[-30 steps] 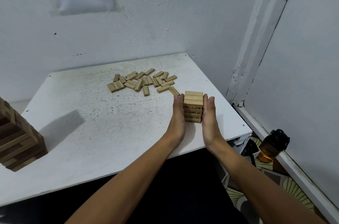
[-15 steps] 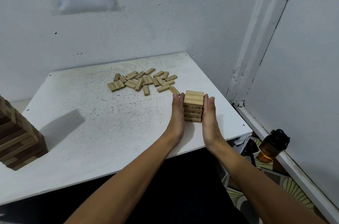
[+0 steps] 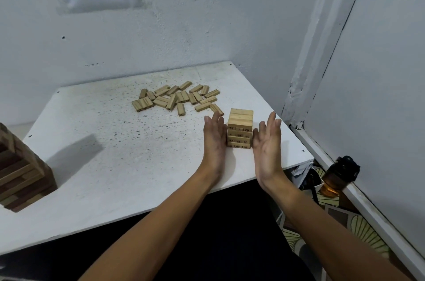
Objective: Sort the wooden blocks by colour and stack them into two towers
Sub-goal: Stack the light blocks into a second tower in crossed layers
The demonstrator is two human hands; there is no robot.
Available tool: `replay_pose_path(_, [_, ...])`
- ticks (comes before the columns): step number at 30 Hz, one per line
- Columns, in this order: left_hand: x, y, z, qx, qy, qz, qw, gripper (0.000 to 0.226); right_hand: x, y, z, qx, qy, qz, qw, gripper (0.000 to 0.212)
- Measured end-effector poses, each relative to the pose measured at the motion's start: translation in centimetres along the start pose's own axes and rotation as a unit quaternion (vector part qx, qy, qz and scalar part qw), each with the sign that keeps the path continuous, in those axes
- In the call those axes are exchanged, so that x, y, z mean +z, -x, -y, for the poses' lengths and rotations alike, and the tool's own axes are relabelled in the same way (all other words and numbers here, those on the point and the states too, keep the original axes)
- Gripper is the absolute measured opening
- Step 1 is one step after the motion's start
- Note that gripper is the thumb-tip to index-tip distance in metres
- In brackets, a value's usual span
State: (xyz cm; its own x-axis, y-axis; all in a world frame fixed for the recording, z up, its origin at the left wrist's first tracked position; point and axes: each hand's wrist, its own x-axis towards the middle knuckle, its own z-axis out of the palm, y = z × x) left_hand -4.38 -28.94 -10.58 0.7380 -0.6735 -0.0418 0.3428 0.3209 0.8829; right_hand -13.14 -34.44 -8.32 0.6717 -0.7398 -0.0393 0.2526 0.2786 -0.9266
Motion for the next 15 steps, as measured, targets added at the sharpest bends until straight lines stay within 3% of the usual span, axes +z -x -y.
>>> replay_pose_path(3, [0.0, 0.1, 0.1, 0.005, -0.001, 0.001, 1.000, 0.090, 0.5, 0.5, 0.0, -0.019, 0.012, 0.003, 1.000, 0.044])
replay_pose_path(7, [0.2, 0.5, -0.2, 0.002, -0.026, 0.000, 1.000, 0.095, 1.1, 1.1, 0.2, -0.039, 0.008, -0.010, 0.999, 0.049])
replay_pose_path(10, [0.2, 0.7, -0.5, 0.006, -0.036, -0.001, 0.999, 0.080, 0.3, 0.2, -0.5, -0.032, 0.005, -0.026, 0.999, 0.039])
replay_pose_path(12, [-0.4, 0.7, -0.9, 0.017, -0.086, -0.001, 0.996, 0.059, -0.8, -0.3, -0.5, -0.029, 0.052, -0.039, 0.997, 0.053])
replay_pose_path(15, [-2.2, 0.2, -2.0, 0.051, -0.251, 0.024, 0.966, 0.072, -2.6, -1.2, 0.3, -0.037, 0.177, -0.017, 0.983, 0.083])
